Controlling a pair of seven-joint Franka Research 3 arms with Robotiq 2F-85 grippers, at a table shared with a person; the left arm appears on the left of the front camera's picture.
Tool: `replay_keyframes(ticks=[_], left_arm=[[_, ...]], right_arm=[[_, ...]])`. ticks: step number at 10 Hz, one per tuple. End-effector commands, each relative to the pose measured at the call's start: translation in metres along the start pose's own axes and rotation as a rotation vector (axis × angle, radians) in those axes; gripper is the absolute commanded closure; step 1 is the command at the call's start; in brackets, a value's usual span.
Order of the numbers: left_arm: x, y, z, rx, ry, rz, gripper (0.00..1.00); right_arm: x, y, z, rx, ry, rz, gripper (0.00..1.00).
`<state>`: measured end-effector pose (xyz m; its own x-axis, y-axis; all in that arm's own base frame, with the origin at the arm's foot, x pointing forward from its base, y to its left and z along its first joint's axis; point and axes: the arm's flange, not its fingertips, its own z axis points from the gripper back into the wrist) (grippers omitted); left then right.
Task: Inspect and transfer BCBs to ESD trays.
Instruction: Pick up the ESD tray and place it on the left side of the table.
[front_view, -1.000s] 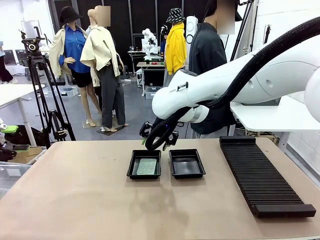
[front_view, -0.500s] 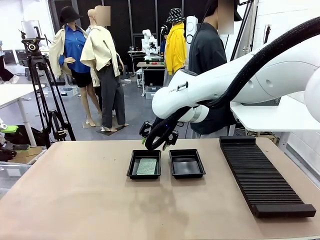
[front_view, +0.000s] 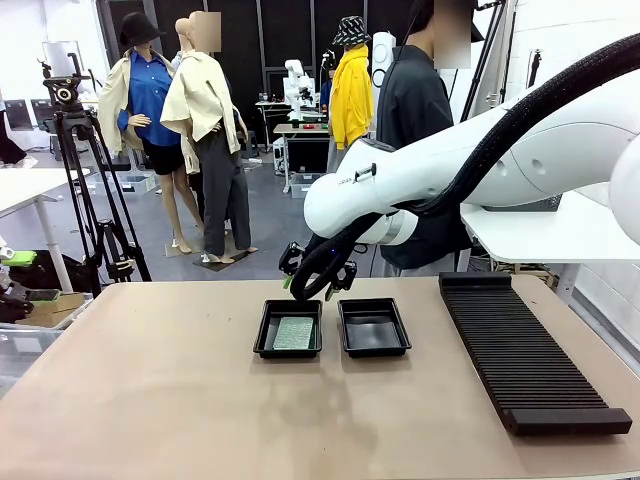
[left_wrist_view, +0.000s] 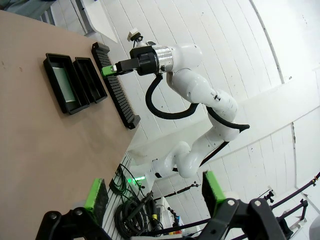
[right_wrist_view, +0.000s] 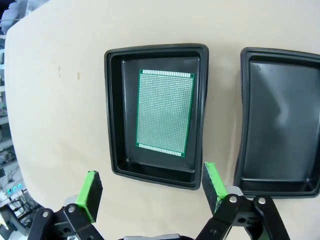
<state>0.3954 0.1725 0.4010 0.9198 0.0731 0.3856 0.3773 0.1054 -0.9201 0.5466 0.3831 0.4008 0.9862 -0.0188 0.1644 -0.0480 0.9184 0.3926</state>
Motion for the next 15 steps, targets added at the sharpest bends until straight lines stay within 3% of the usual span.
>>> replay_keyframes(ticks=[1,4,8,11,15], left_arm=[[-0.001,-0.002,0.000,0.008,0.000,-0.004,0.00],[-0.001,-0.002,0.000,0.008,0.000,-0.004,0.00],[-0.001,-0.002,0.000,0.008,0.000,-0.004,0.00],[-0.001,-0.002,0.000,0.008,0.000,-0.004,0.00],[-0.001,-0.002,0.000,0.008,0.000,-0.004,0.00]], right_arm=[[0.001,-0.001,-0.001,0.010,-0.005,-0.005,0.00],[0.000,0.000,0.000,0.000,0.000,0.000,0.00],[0.022,-0.054,0.081,0.180,0.083,-0.067,0.00],[0.045,-0.124,0.127,0.302,0.158,-0.184,0.00],[0.045,-0.221,0.167,0.563,0.140,-0.305,0.00]])
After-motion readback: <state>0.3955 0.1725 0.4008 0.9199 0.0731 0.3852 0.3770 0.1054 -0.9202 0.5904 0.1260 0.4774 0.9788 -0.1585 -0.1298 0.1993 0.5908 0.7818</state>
